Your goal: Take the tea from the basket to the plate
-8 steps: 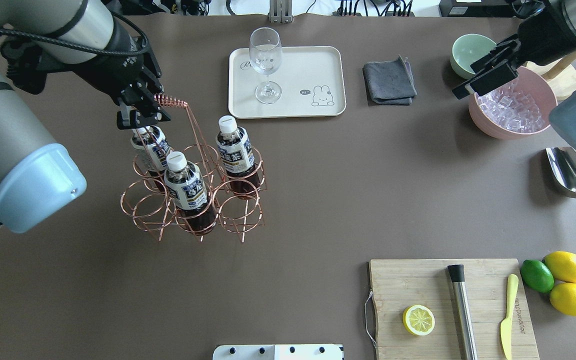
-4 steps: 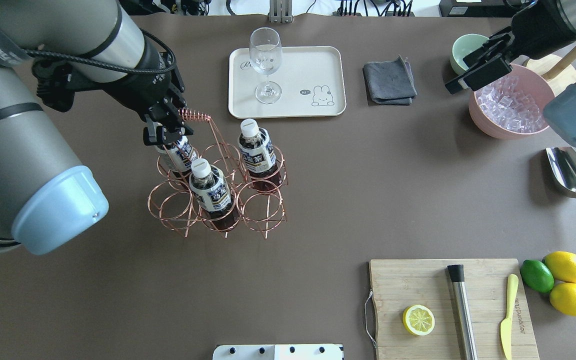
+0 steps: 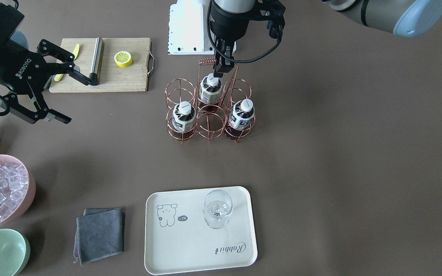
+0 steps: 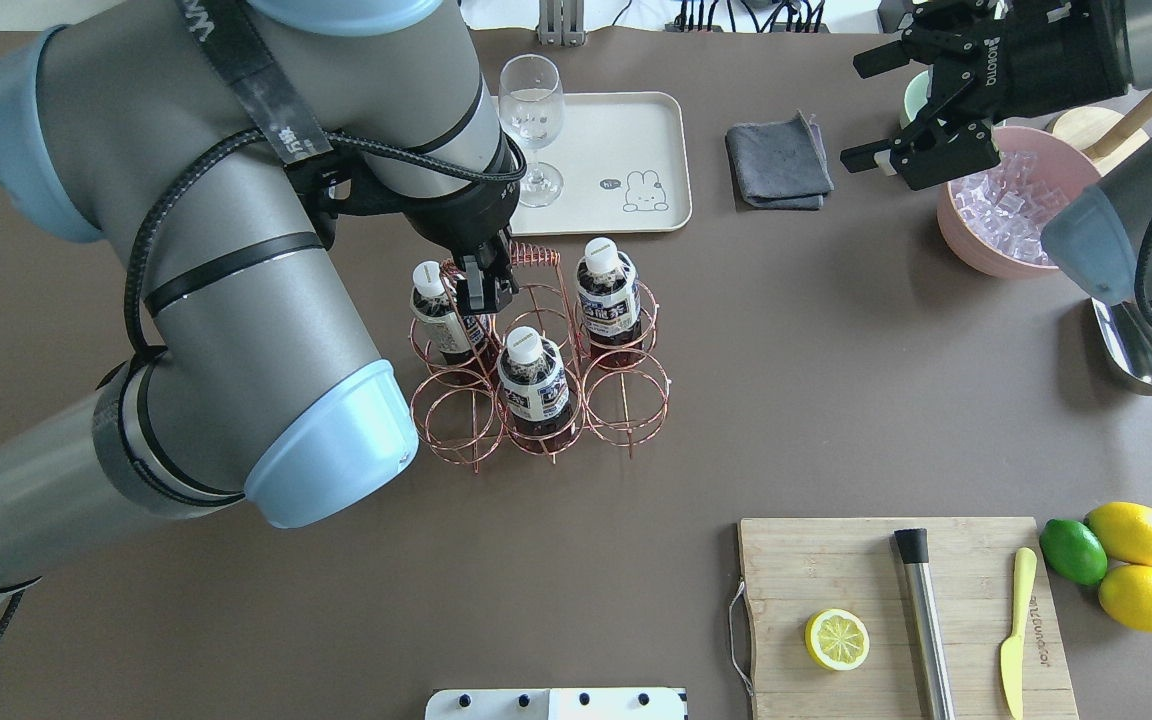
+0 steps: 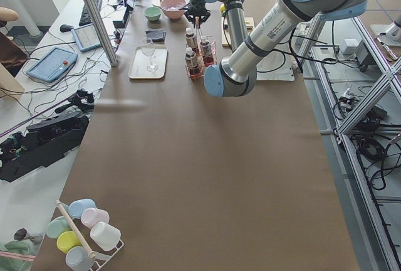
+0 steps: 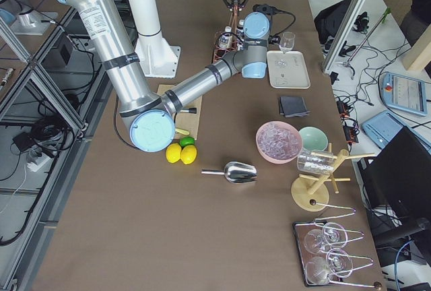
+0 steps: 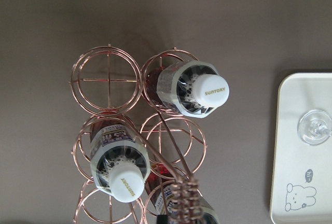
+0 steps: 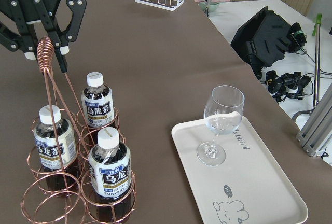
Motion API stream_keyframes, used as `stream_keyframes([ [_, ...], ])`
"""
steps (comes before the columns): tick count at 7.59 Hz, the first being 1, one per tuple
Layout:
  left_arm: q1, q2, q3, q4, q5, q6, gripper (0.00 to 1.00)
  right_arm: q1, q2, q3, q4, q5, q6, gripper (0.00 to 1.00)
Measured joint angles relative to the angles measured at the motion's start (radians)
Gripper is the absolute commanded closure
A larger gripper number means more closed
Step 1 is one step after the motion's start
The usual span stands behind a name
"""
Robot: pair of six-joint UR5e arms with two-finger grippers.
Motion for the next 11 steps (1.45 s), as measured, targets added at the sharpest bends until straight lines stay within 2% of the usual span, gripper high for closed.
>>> stream_keyframes([
  [4, 0.006, 0.0, 0.028, -0.003, 0.022, 0.001, 1.0, -0.039, -0.008, -0.01, 0.142, -0.035, 0.045, 0.01],
  [8, 0.006, 0.003, 0.023, 0.0, 0.025, 0.001, 1.0, -0.163, -0.011, -0.064, 0.375, -0.199, 0.294, 0.01],
  [11, 0.003, 0.005, 0.021, 0.001, 0.024, 0.001, 1.0, -0.256, -0.003, -0.106, 0.423, -0.31, 0.323, 0.02],
])
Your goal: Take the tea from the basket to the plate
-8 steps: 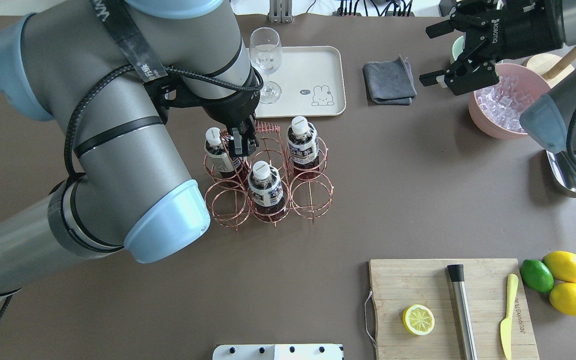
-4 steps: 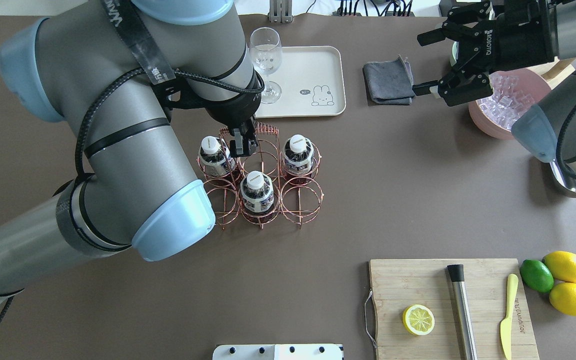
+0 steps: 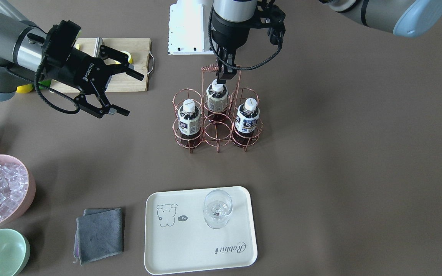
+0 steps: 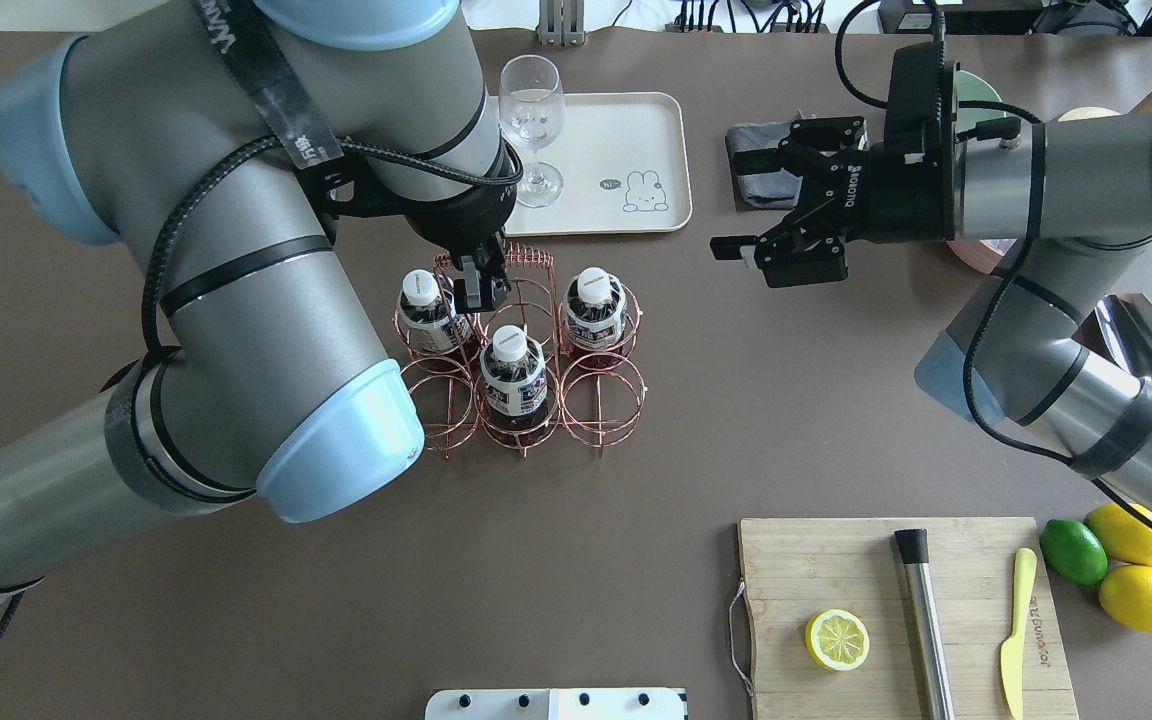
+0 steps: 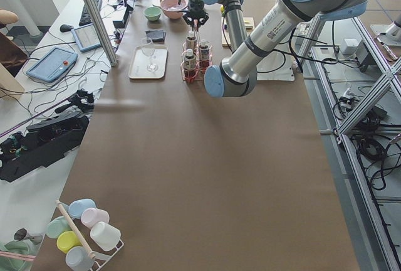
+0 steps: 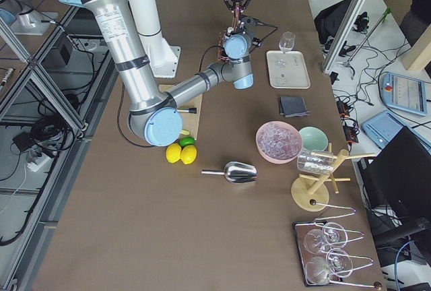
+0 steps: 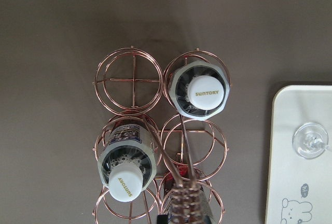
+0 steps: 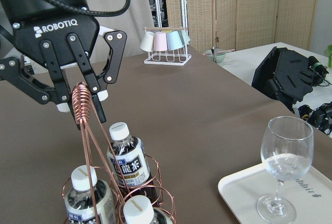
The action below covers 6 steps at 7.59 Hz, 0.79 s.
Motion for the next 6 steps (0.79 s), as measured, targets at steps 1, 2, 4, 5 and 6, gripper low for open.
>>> stream_keyframes([
  [1, -0.001, 0.0, -0.001, 0.001, 0.0, 0.0, 1.0, -0.047, 0.003, -0.001, 0.003, -0.046, 0.001, 0.02],
  [2, -0.002, 0.0, -0.002, 0.001, -0.001, 0.0, 1.0, -0.092, 0.004, -0.002, 0.004, -0.09, 0.0, 0.02],
  [4, -0.002, 0.0, -0.004, 0.002, -0.001, 0.0, 1.0, -0.172, 0.013, -0.004, 0.004, -0.167, -0.006, 0.04],
  [5, -0.002, -0.001, -0.005, 0.002, -0.001, 0.0, 1.0, -0.208, 0.02, -0.005, 0.004, -0.206, -0.019, 0.06],
  [6, -0.002, -0.001, -0.005, 0.001, -0.001, 0.0, 1.0, -0.233, 0.024, -0.011, 0.004, -0.239, -0.053, 0.06],
])
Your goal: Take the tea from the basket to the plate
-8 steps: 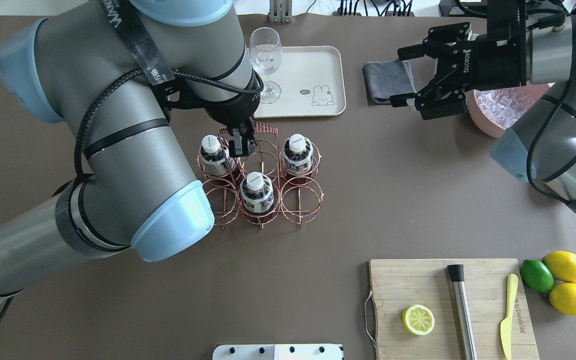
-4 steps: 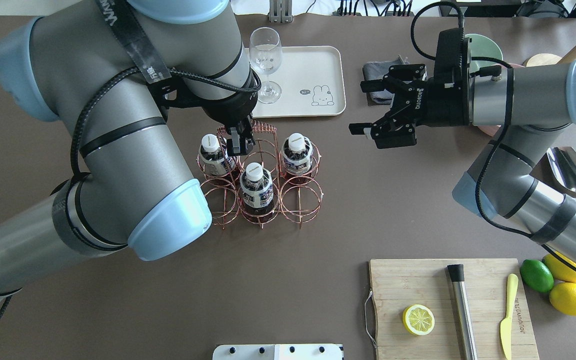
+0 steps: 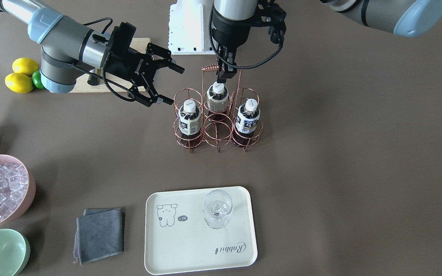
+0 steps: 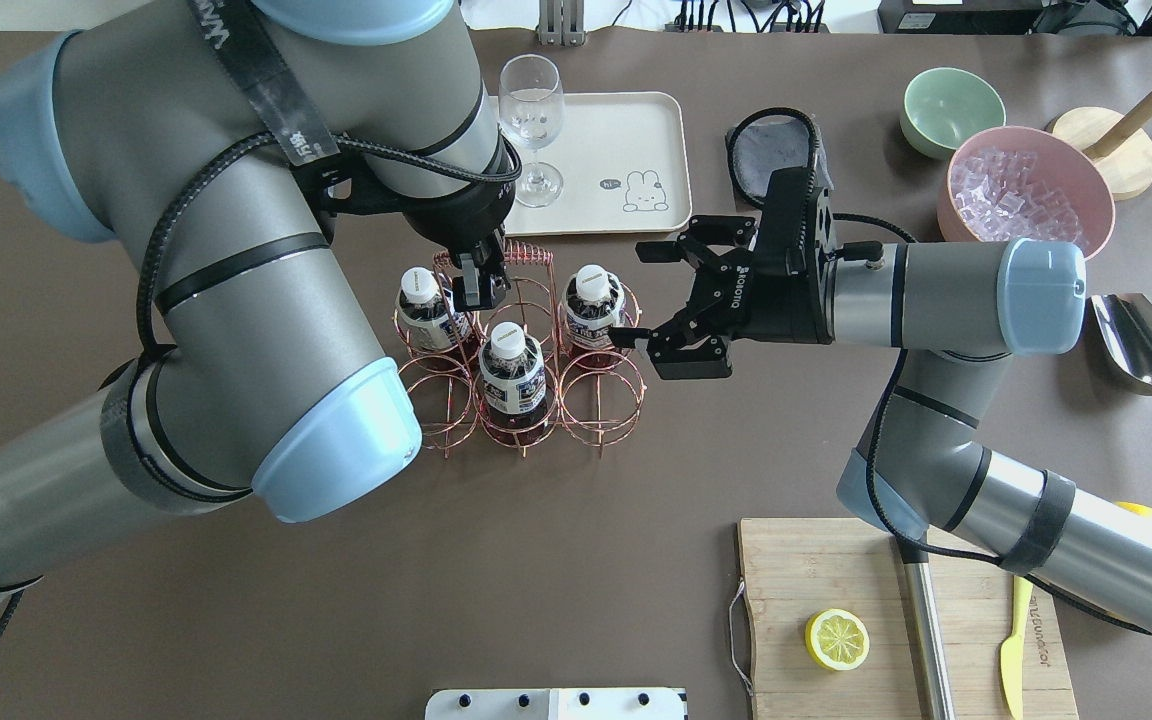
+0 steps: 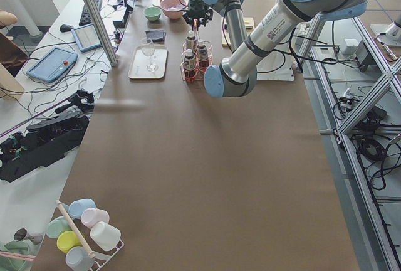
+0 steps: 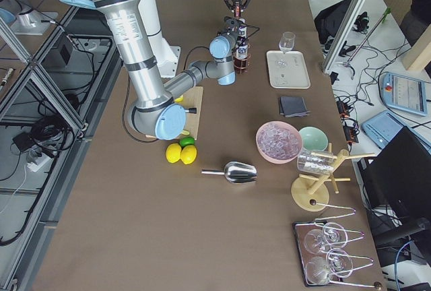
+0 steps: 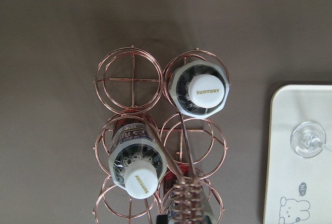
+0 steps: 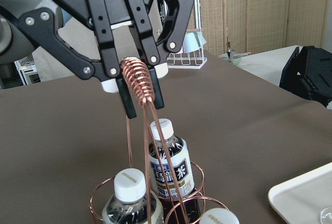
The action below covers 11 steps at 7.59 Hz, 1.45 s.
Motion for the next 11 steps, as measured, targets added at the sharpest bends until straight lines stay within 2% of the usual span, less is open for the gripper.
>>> stream_keyframes([
  [3, 0.001, 0.001, 0.001, 0.0, -0.001, -0.001, 1.0, -0.029, 0.018, -0.048, 0.0, -0.065, -0.121, 0.06],
  [5, 0.001, 0.0, 0.001, 0.0, -0.002, -0.001, 1.0, -0.031, 0.036, -0.074, -0.001, -0.086, -0.16, 0.1],
  [7, 0.003, 0.0, 0.001, 0.0, -0.003, -0.001, 1.0, -0.029, 0.062, -0.101, -0.003, -0.091, -0.166, 0.21],
  [9, 0.003, 0.0, 0.0, 0.0, -0.003, -0.002, 1.0, -0.029, 0.081, -0.124, -0.003, -0.092, -0.167, 0.46],
  [10, 0.003, 0.0, 0.0, 0.001, -0.003, -0.003, 1.0, -0.029, 0.083, -0.129, -0.004, -0.092, -0.167, 0.68],
  [11, 0.004, 0.0, 0.0, 0.001, -0.003, -0.003, 1.0, -0.028, 0.083, -0.132, -0.003, -0.09, -0.167, 1.0],
])
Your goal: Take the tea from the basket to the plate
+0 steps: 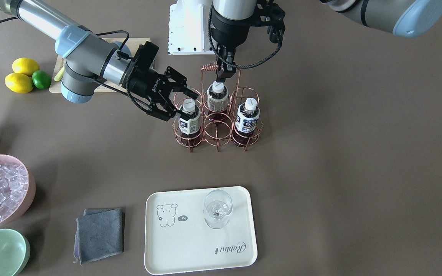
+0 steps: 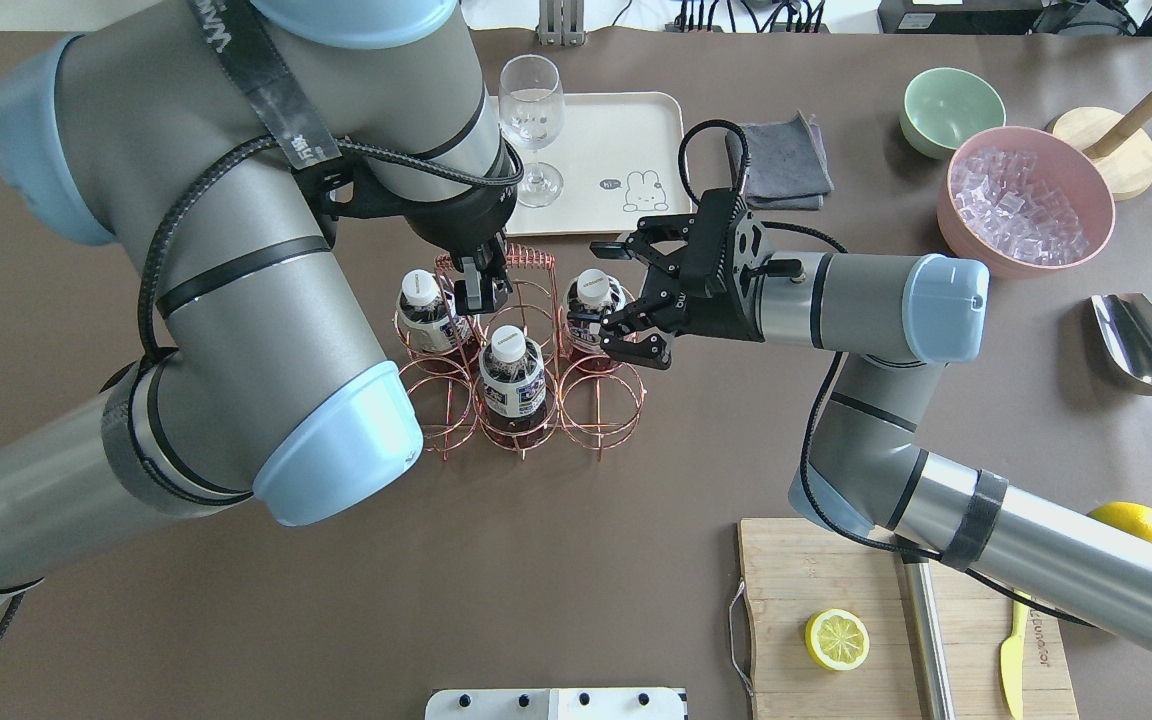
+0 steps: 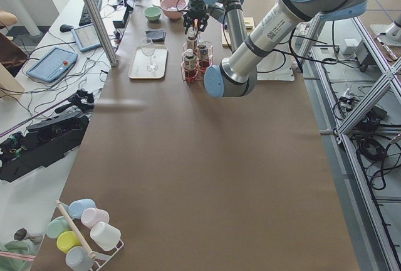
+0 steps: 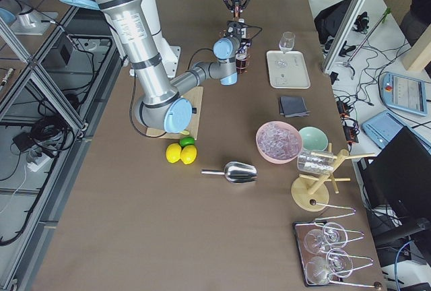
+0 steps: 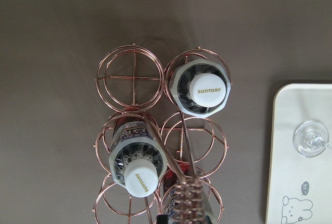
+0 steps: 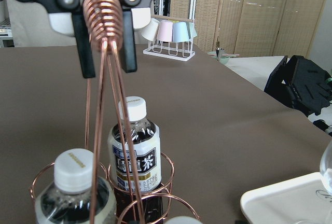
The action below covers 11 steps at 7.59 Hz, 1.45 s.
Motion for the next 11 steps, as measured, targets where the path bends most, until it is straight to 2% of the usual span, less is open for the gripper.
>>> stream_keyframes([
  [6, 0.001, -0.002, -0.001, 0.004, -0.001, -0.007, 1.0, 0.029, -0.005, 0.038, -0.01, 0.022, 0.033, 1.0],
  [8, 0.002, -0.002, -0.001, 0.006, -0.001, -0.011, 1.0, 0.077, -0.004, 0.099, -0.062, 0.072, 0.063, 1.0],
  [11, 0.003, -0.002, -0.002, 0.007, -0.001, -0.014, 1.0, 0.219, 0.018, 0.201, -0.174, 0.192, 0.171, 1.0],
])
